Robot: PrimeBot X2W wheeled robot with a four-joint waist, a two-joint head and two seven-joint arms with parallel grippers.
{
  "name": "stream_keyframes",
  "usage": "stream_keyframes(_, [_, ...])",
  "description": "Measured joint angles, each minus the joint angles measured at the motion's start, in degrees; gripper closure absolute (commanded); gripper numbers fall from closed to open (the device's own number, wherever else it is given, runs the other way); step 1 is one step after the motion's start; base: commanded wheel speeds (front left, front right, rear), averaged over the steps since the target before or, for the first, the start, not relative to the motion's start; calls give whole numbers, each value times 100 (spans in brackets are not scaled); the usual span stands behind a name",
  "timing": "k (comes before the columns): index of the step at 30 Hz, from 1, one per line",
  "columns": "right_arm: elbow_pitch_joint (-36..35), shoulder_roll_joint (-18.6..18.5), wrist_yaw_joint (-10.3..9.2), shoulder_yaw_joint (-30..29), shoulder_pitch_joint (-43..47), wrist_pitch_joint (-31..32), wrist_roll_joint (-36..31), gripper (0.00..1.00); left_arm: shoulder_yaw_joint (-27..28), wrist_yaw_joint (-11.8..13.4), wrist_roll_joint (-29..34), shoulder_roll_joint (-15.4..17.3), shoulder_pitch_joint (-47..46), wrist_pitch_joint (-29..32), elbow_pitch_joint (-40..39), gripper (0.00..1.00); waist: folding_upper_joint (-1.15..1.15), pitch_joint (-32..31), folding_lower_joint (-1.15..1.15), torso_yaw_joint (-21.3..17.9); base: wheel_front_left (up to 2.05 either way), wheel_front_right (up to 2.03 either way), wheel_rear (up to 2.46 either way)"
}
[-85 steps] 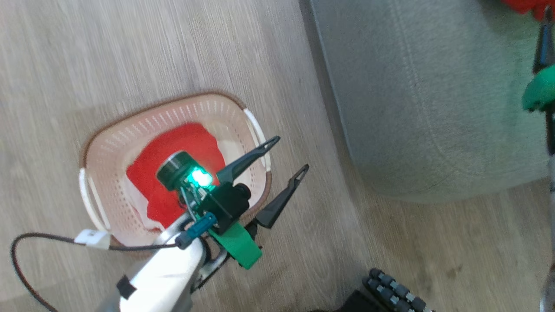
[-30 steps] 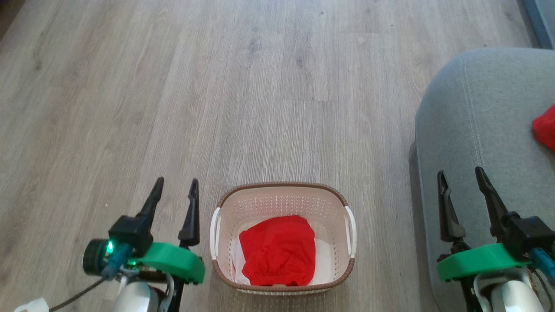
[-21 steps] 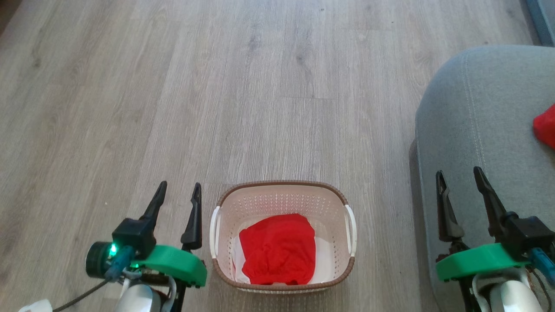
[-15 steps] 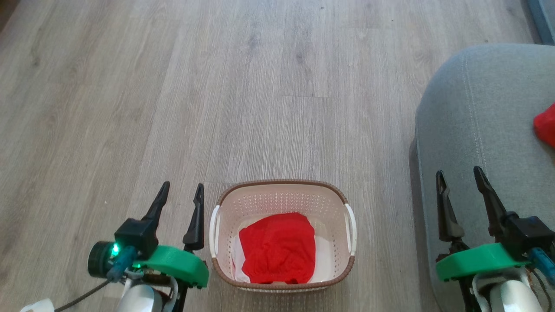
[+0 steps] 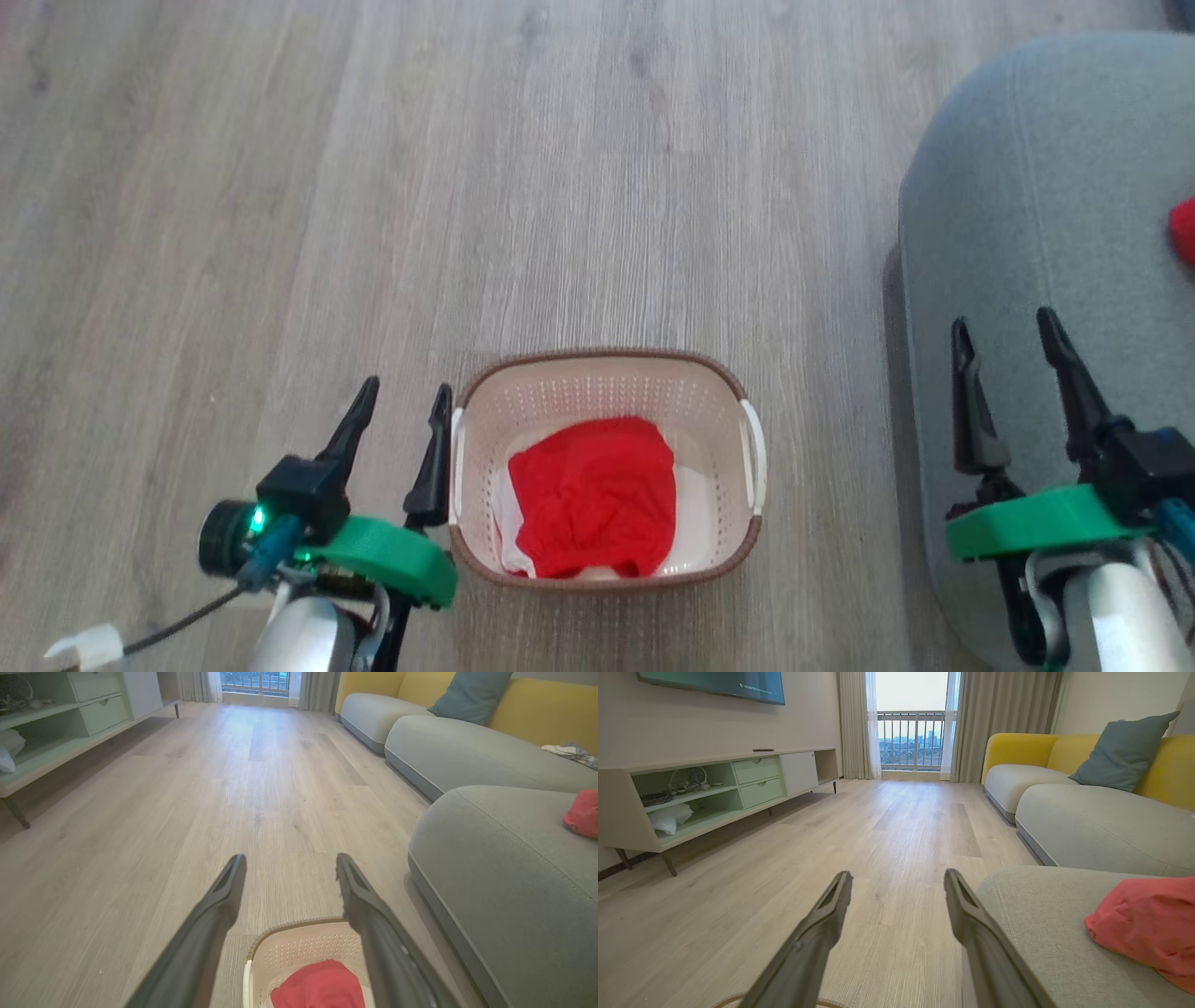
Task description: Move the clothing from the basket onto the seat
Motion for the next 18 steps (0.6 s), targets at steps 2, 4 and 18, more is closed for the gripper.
stream_keyframes(2, [-31,-1,0,-30,-79,0,-63,0,-34,-46,27,0,-107,1,27,0,0,142,0,-20,0,0,0])
stream_keyframes(4, [-68,-2,0,-113,-244,0,-135,0,-146,-99,126,-1,-307,1,129,0,0,394,1,-63,0,0,0])
stream_keyframes(18, [-713,-3,0,-283,-1358,0,-481,0,-394,-500,842,-13,-1611,1,1602,0,0,2012,2,-464,0,0,0])
